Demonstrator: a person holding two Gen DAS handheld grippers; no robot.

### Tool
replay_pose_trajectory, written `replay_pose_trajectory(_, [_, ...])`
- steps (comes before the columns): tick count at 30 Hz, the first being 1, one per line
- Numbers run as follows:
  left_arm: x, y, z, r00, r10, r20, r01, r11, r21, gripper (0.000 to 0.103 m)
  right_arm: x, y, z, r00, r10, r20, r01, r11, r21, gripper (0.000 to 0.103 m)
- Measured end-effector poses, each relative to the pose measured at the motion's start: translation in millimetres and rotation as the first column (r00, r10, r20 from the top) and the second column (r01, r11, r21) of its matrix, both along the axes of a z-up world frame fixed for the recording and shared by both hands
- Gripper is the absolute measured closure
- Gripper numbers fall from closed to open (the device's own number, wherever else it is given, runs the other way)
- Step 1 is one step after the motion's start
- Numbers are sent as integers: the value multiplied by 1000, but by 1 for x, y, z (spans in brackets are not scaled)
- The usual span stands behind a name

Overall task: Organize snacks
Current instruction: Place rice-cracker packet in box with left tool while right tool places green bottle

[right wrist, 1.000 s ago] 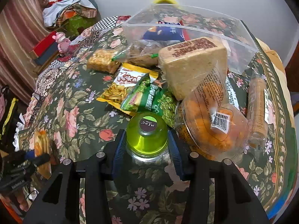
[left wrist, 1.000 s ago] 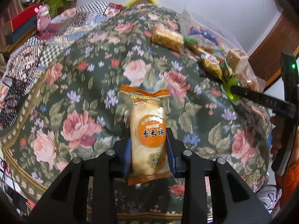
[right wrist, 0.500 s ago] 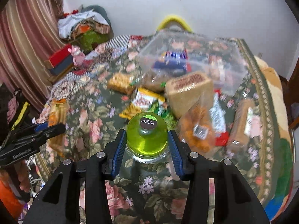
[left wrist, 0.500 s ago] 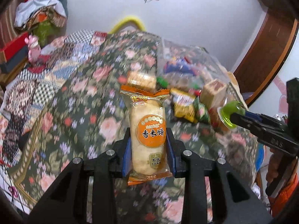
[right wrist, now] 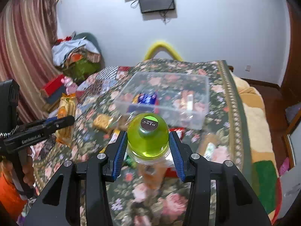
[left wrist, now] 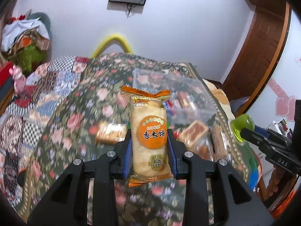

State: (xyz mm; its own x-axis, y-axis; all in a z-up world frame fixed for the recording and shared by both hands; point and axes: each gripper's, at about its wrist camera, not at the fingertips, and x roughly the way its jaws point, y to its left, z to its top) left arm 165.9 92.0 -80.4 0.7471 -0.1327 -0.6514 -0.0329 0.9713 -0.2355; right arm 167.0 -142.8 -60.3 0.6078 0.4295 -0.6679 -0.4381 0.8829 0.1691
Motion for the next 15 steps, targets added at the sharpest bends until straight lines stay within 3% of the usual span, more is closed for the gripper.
replay_pose_trajectory(7, [42,-12,20,999,-17,38,17,1000,9,70,20,-26,10,997,-59,43,58,998,30,61])
replay_pose_trajectory(15, [83,-27,19,998,-47,44,45,998,38,70,52,-34,8,995,-88,54,85,996,41,61])
